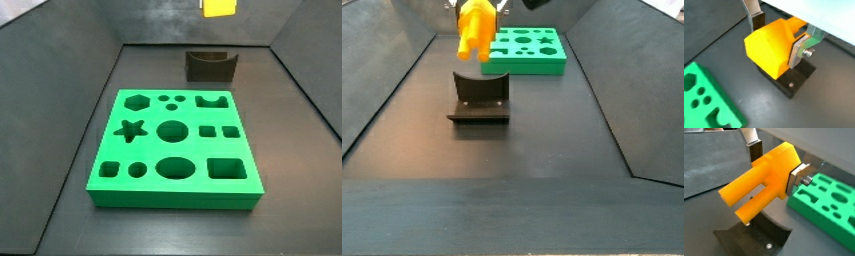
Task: Pick up the 3 prong object. Move up. Place the 3 prong object on the fixture. Regrasp the 3 prong object. Move to above the board. Insert the 3 prong object.
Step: Place the 3 prong object on the fixture.
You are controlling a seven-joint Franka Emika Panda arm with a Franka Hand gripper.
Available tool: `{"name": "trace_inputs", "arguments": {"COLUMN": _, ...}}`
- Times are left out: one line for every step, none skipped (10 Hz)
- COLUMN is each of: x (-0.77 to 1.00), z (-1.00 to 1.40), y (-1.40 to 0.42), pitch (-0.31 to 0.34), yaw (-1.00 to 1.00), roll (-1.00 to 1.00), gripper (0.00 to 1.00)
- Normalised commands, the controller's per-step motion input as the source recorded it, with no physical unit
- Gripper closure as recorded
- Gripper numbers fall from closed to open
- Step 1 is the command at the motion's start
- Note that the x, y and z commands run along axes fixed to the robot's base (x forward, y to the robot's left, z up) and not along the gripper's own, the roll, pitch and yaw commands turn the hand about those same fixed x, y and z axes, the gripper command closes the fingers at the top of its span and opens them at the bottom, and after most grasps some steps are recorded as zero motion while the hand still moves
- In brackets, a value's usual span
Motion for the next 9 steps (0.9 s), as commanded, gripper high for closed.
{"name": "trace_inputs", "arguments": {"x": 0.04, "z": 0.0, "y": 0.04, "pitch": 0.127, "yaw": 0.02, "roll": -1.0, "gripper": 1.0}}
{"name": "trace_inputs", "arguments": {"x": 0.06, "z": -0.01, "y": 0.04, "pitch": 0.146, "yaw": -0.01, "roll": -1.0, "gripper": 1.0}}
{"name": "trace_inputs", "arguments": {"x": 0.08, "z": -0.01, "y": 0.04, "pitch": 0.18, "yaw": -0.05, "roll": -1.0, "gripper": 1.0}}
{"name": "trace_inputs", "arguments": {"x": 0.08, "z": -0.01, "y": 0.05, "pitch": 0.175, "yaw": -0.06, "roll": -0.88, "gripper": 1.0}}
{"name": "trace_inputs", "arguments": {"x": 0.08, "z": -0.02, "y": 0.05, "pitch": 0.138, "yaw": -0.11, "roll": -0.59, "gripper": 1.0}}
{"name": "trace_inputs", "arguments": {"x": 0.07, "z": -0.01, "y": 0.05, "pitch": 0.118, "yaw": -0.12, "roll": -0.48, "gripper": 1.0}}
{"name": "trace_inputs", "arguments": {"x": 0.07, "z": -0.01, "y": 0.03, "pitch": 0.084, "yaw": -0.12, "roll": -0.27, "gripper": 1.0}}
{"name": "trace_inputs", "arguments": {"x": 0.13, "z": -1.0, "y": 0.13, "pitch": 0.249, "yaw": -0.13, "roll": -1.0, "gripper": 1.0}}
{"name": "trace_inputs", "arguments": {"x": 0.13, "z": -1.0, "y": 0.14, "pitch": 0.23, "yaw": -0.14, "roll": -1.0, "gripper": 1.0}}
